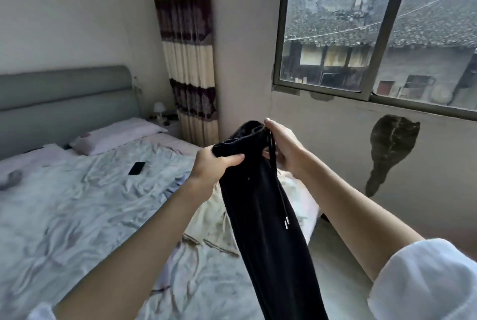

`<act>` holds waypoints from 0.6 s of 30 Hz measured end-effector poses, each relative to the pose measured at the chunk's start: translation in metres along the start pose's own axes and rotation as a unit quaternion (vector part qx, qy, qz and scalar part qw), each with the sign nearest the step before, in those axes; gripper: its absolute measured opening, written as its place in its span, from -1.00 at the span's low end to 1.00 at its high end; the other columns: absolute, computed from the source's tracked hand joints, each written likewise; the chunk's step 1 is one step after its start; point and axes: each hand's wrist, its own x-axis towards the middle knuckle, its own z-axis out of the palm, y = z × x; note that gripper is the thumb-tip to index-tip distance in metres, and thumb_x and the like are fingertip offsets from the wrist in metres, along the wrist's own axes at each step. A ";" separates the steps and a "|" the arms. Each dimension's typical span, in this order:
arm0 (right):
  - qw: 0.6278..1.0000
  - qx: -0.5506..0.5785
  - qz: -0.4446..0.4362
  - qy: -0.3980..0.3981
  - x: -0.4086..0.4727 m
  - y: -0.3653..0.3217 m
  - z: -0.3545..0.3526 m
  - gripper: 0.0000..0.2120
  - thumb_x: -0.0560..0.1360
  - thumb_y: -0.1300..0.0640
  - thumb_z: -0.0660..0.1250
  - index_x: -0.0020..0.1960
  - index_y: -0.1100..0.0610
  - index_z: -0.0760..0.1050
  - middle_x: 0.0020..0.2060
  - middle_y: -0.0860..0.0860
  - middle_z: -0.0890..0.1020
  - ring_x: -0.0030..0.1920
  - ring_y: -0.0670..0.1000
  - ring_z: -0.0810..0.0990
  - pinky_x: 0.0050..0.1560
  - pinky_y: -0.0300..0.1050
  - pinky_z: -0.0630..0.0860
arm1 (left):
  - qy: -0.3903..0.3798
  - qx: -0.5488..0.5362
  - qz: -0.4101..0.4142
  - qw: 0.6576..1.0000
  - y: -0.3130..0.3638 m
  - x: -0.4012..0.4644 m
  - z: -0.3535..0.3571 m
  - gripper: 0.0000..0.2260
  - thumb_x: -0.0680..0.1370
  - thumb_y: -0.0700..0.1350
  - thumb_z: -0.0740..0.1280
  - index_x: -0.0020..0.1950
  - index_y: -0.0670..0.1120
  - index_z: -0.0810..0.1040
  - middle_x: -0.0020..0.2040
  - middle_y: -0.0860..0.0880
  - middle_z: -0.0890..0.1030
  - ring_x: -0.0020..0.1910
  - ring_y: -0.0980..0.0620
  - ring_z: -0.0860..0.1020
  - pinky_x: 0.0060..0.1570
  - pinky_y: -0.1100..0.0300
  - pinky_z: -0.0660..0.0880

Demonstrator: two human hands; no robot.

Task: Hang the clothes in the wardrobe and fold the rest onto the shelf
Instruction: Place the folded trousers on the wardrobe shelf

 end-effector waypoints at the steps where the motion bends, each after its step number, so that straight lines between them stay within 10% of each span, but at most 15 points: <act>1: 0.999 -0.002 0.016 -0.031 0.010 0.019 0.034 -0.84 0.56 -0.06 0.18 -0.04 -0.02 0.48 -0.17 -0.05 0.54 -0.26 -0.03 0.53 -0.31 -0.20 0.39 | 0.042 0.001 -0.026 0.999 -0.015 0.010 -0.036 -0.80 0.39 -0.29 0.48 0.00 -0.21 0.63 -0.07 -0.17 0.68 -0.07 -0.13 0.66 0.05 0.03 0.57; 5: 0.993 -0.056 0.072 -0.077 0.039 0.098 0.111 -0.56 0.57 -0.14 0.15 0.42 -0.10 0.26 0.26 -0.12 0.42 0.24 0.05 0.44 -0.01 -0.06 0.34 | 0.140 0.035 -0.089 0.985 -0.083 0.044 -0.136 -0.80 0.38 -0.31 0.48 -0.02 -0.19 0.61 -0.13 -0.11 0.66 -0.12 -0.09 0.64 -0.07 0.12 0.55; 10: 0.977 -0.053 0.175 -0.112 0.064 0.210 0.173 -0.60 0.60 -0.08 0.13 0.41 -0.01 0.29 0.36 -0.02 0.38 0.26 0.07 0.41 0.26 0.06 0.35 | 0.241 0.076 -0.158 0.955 -0.187 0.073 -0.240 -0.75 0.39 -0.25 0.49 0.03 -0.08 0.60 -0.06 -0.09 0.65 -0.12 -0.05 0.61 -0.06 0.13 0.54; 18: 0.945 -0.013 0.300 -0.130 0.092 0.341 0.244 -0.65 0.59 0.02 0.18 0.34 0.08 0.35 0.16 0.04 0.51 0.11 0.09 0.53 0.13 0.01 0.49 | 0.283 0.205 -0.151 0.925 -0.309 0.116 -0.319 -0.66 0.42 -0.16 0.46 0.19 -0.04 0.57 0.06 -0.06 0.63 0.12 -0.10 0.55 0.19 0.01 0.47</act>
